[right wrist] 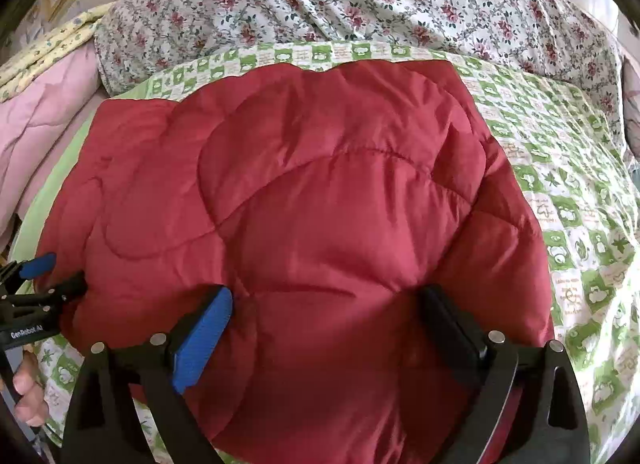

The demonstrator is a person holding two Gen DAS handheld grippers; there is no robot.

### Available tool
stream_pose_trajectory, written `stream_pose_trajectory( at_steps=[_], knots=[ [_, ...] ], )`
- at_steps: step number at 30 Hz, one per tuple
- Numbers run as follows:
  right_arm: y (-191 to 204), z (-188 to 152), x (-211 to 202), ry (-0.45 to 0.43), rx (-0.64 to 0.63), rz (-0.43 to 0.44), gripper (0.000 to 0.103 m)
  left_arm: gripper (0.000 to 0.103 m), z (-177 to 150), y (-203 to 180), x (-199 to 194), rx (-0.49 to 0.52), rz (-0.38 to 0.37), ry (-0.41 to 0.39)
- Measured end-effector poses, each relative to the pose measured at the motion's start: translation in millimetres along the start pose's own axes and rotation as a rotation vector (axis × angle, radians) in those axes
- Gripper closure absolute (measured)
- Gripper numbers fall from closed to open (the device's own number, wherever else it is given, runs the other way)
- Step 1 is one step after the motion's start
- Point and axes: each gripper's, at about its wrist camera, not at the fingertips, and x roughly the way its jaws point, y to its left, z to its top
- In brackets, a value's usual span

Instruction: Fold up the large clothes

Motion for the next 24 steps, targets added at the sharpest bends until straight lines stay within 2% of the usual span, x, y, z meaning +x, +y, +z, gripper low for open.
stream_pose_trajectory(
  at_steps=[7,10,13,15,17,20,24],
  knots=[
    [-3,4,-11,-0.003,0.027,0.032,0.007,0.006,7,6,-11,-0.018,-0.035,-0.022],
    [-4,15,-30,-0.065,0.047,0.088,0.009,0.006,21,18,-23,-0.057,-0.068,-0.054],
    [0,35,-39,-0.119,0.028,0.09,0.009,0.006,45,26,-23,-0.067,-0.041,-0.072],
    [3,50,-26,-0.105,0.009,0.078,0.009,0.006,60,30,-16,-0.076,-0.026,-0.069],
    [1,61,-4,-0.054,0.007,0.055,0.01,0.008,71,33,-1,-0.084,-0.018,-0.04],
    [-9,71,34,0.022,0.017,0.013,0.011,0.009,83,38,32,-0.082,0.032,0.012],
    [-19,83,55,0.045,0.045,-0.01,0.011,0.009,98,39,63,-0.092,0.052,0.047]
  ],
)
